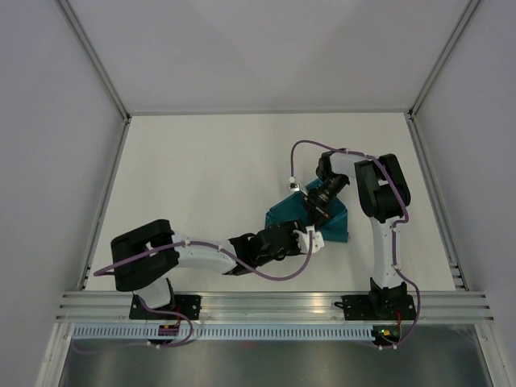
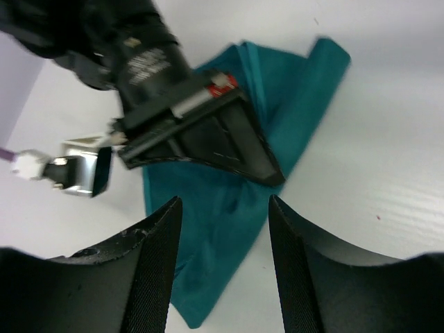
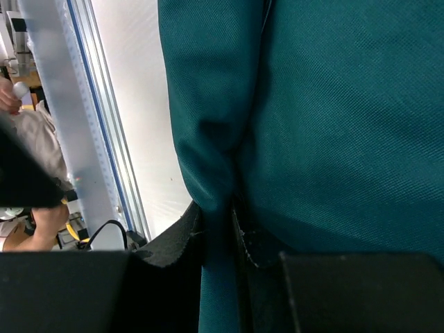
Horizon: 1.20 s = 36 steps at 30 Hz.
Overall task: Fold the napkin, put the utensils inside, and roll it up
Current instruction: Roll the napkin with the utensil
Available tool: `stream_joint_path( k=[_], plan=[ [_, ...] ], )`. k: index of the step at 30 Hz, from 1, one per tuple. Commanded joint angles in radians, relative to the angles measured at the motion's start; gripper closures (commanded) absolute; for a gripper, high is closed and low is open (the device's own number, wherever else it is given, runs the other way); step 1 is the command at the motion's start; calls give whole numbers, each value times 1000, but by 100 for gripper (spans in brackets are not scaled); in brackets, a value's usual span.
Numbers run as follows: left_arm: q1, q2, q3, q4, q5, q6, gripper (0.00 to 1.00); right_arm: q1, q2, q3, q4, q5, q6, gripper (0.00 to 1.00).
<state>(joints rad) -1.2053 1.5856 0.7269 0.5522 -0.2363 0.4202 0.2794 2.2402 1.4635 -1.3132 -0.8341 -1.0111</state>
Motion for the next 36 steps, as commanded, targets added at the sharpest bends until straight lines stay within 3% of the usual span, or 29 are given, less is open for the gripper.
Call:
stream_joint_path(
  k=[1,6,15,22,28,36],
  plan=[
    [-52,97,19,58,-52,169,41,0,62,-3,126,159,-87,80],
    [-99,178,14,95,-31,218,39,0,64,-2,123,159,-89,80],
    [-88,303,16,212,-101,282,37,-3,67,0,120,159,-89,80],
    [-51,346,31,172,-77,243,37,-5,70,4,111,161,-92,80],
    [-34,367,62,62,-14,213,45,-3,73,4,106,161,-93,80],
    [-20,401,138,-115,35,160,64,-5,71,6,112,162,-89,80]
  ],
)
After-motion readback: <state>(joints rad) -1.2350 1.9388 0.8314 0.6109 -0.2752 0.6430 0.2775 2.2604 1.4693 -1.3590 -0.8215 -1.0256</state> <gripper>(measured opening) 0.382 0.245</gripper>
